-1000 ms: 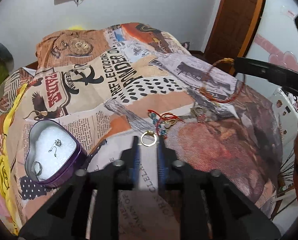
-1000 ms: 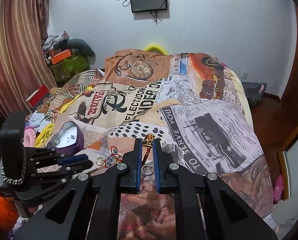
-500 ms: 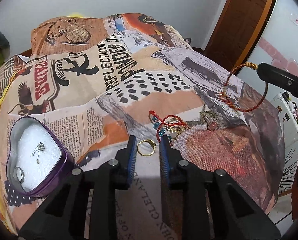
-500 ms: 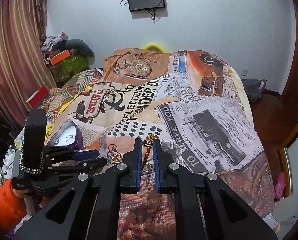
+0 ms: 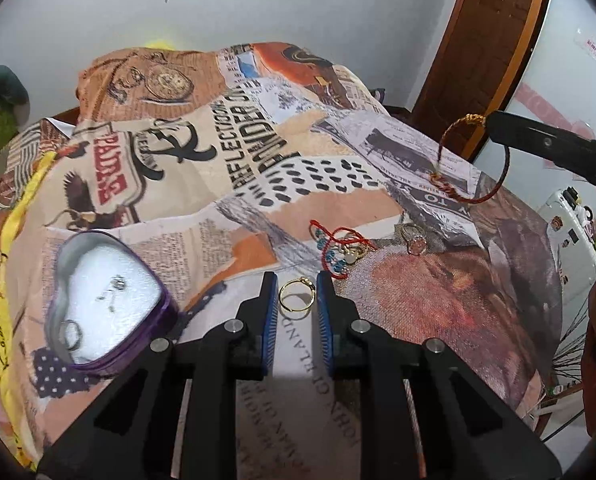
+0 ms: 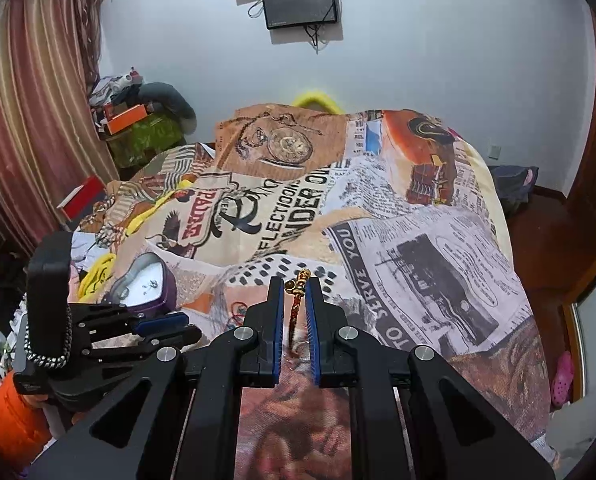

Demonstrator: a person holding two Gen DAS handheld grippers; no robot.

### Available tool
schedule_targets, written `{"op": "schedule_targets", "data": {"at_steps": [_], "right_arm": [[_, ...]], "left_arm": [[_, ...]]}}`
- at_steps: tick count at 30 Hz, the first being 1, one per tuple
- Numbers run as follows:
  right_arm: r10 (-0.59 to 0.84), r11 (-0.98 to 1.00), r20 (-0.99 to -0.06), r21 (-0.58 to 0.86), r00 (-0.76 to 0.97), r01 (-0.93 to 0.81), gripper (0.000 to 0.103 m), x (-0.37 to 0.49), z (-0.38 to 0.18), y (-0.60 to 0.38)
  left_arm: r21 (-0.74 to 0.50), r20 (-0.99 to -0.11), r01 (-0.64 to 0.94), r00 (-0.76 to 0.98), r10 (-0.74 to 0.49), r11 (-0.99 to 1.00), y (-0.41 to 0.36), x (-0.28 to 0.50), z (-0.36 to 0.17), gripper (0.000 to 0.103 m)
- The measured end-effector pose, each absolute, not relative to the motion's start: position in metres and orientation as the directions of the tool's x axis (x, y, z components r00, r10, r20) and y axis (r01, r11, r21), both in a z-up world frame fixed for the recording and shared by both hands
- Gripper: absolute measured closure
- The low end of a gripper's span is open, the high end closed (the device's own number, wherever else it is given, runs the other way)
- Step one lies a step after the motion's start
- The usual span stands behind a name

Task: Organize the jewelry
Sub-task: 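Grasp the gold ring with the left tool while the right tool lifts the bracelet, then lower the gold ring and bracelet into the heart tin with both tools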

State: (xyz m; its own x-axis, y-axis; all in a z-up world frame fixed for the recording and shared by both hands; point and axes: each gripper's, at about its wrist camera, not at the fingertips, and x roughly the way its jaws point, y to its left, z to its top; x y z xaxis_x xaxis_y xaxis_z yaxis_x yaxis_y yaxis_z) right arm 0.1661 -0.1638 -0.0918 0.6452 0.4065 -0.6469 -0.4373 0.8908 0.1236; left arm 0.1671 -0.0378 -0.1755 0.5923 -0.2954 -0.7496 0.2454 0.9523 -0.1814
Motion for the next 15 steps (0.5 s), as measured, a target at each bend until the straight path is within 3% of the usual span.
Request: {"op": "schedule_targets", "data": {"at_steps": [15], "right_arm": [[0.49, 0.838, -0.618, 0.139, 0.615, -0.527, 0.094, 0.165, -0.079, -0.11]], "left_arm": [[-0.169, -0.676, 0.167, 0.697, -0.237, 0.971, 0.011, 0.143, -0.136, 0.085]]}}
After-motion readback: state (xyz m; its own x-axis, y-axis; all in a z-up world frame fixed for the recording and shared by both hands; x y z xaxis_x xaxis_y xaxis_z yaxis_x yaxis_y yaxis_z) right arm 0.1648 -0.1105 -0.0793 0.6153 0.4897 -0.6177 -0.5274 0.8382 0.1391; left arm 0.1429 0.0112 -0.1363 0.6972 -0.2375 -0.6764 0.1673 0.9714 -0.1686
